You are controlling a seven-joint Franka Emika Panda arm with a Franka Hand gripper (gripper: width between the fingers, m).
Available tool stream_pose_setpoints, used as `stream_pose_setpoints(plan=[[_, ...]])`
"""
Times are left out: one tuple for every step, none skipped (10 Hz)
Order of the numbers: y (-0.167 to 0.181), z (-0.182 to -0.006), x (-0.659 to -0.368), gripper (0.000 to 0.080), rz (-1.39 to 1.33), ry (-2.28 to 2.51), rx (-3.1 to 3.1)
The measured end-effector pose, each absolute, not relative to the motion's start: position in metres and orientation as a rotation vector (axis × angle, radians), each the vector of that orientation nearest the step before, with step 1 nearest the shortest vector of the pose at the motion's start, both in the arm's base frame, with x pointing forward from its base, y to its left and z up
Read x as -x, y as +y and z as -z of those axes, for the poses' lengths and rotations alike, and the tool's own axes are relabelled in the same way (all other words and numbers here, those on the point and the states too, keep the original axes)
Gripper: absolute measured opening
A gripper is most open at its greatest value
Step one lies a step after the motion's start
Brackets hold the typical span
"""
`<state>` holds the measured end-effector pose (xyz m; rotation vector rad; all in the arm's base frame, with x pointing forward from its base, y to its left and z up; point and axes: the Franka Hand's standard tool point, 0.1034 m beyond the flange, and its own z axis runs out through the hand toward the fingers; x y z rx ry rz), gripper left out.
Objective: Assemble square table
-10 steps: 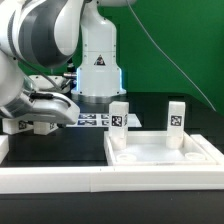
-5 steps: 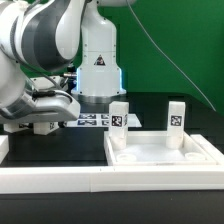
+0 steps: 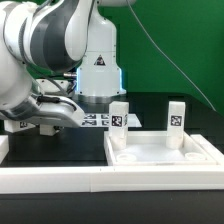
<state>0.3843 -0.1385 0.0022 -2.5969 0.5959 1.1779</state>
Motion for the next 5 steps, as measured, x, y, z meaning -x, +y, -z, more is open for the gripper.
stream_pose_setpoints(plan=[[-0.139,-0.002,-0.384,0.0287,-1.177,0.598,2.596],[-0.139,-0.002,-0.385,0.0287,-1.176,0.597,2.597],[-0.139,-0.004,-0.388,0.0287,-1.167,0.592,2.602],[-0.136,-0.011,-0.394,0.0287,-1.162,0.581,2.6],[-0.132,-0.024,-0.407,0.0287,-1.161,0.576,2.597]])
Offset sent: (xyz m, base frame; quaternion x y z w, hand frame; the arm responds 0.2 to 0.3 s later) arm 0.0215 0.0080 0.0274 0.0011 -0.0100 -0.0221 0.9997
